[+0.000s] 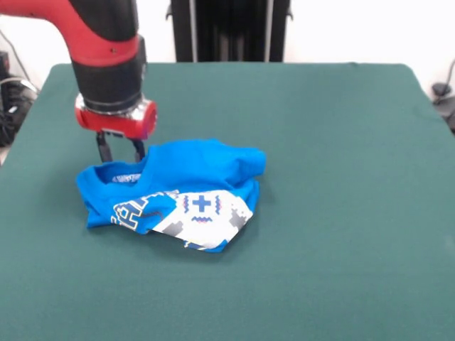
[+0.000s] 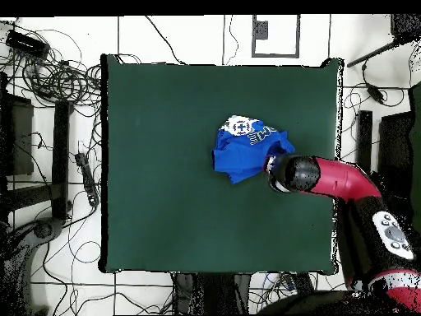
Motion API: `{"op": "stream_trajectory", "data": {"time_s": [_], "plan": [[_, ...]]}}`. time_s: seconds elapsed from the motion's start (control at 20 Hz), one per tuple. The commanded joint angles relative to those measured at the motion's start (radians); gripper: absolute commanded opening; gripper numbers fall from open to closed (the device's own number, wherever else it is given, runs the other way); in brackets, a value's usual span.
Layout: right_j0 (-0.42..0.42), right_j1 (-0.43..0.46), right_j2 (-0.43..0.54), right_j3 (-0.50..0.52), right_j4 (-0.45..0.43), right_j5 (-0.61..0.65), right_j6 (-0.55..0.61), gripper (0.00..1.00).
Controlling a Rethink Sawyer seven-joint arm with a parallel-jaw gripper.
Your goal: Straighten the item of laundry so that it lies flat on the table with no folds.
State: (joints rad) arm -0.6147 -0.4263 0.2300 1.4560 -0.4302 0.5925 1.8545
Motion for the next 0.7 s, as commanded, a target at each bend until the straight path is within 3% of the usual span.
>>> {"op": "stream_trajectory", "data": {"time_s": [0.05,0.35,0.7], "plan": [[0.121,0.093,-0.023,-0.081,0.060,-0.083,0.240,1.00],[0.176,0.190,-0.065,-0.122,0.094,-0.192,0.294,1.00],[0.203,0.208,-0.091,-0.105,0.140,-0.254,0.294,1.00]]}}
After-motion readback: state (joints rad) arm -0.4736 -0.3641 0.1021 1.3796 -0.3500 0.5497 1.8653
